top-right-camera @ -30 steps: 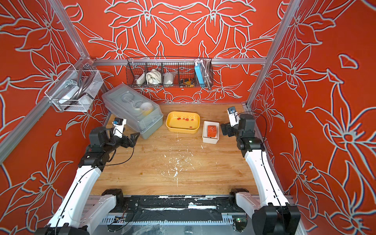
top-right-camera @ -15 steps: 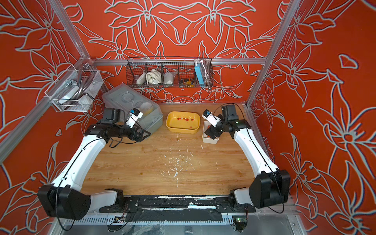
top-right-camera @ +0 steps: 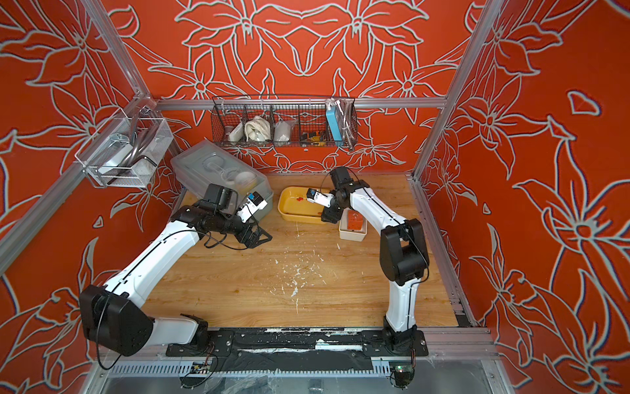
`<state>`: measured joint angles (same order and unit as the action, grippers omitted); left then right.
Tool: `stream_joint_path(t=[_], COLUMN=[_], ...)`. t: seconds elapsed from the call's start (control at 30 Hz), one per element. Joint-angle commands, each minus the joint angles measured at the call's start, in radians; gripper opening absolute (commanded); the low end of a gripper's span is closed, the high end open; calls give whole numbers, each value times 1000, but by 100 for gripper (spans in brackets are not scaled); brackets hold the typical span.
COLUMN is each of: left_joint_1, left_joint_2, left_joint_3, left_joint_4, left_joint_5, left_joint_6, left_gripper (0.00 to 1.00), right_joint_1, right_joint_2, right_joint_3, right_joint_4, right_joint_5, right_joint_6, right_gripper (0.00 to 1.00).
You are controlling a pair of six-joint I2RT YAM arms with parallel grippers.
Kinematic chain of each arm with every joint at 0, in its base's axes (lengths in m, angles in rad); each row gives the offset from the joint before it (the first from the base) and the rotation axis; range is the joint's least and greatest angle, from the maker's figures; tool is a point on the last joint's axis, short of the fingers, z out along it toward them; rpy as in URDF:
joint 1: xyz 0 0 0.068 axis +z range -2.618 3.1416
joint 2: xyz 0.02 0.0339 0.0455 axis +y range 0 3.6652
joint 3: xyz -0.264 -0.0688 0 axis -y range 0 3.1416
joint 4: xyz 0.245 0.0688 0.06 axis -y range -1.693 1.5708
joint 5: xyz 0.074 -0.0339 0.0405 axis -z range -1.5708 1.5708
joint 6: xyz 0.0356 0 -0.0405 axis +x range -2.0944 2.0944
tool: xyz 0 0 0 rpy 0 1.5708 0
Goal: Take the screw protection sleeves out of the storage box
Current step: Move the storage box to the center of the board.
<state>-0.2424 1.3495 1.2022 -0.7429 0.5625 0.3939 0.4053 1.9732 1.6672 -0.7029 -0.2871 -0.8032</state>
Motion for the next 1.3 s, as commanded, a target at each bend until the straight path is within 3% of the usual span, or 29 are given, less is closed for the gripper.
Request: stream_joint_path(t=[0.0, 0.37, 0.5, 0.7, 1.07, 1.17, 1.27], left_joint_1=[-3, -1, 5, 17, 34, 34, 34], left_joint_2=[-55, -153, -160, -174, -168, -155, -147], left_joint_3=[-31, -138, -142, -147, -150, -143, -141], left_joint_4=[35, 83, 76, 71, 68, 62, 58], left_joint_5=[-9, -25, -29, -20, 9, 14, 12], left_joint_6=[9, 46, 49, 42, 32, 31, 32], left_gripper=[98, 98, 98, 98, 98, 98, 98], right_joint_1=[37, 107, 124, 164, 234, 234, 231], right_joint_2=[82, 220, 188, 82, -104, -105, -141], right_joint_3=[81, 153, 99, -74, -350, -344, -352], right_joint_4=[-43, -66, -66, -27, 16, 4, -2], right_joint_5=[12, 64, 59, 67, 60, 67, 66], right_joint_6=[-51, -115, -140, -178, -158, -138, -124], right_gripper=[69, 40, 27, 17, 17, 24, 38])
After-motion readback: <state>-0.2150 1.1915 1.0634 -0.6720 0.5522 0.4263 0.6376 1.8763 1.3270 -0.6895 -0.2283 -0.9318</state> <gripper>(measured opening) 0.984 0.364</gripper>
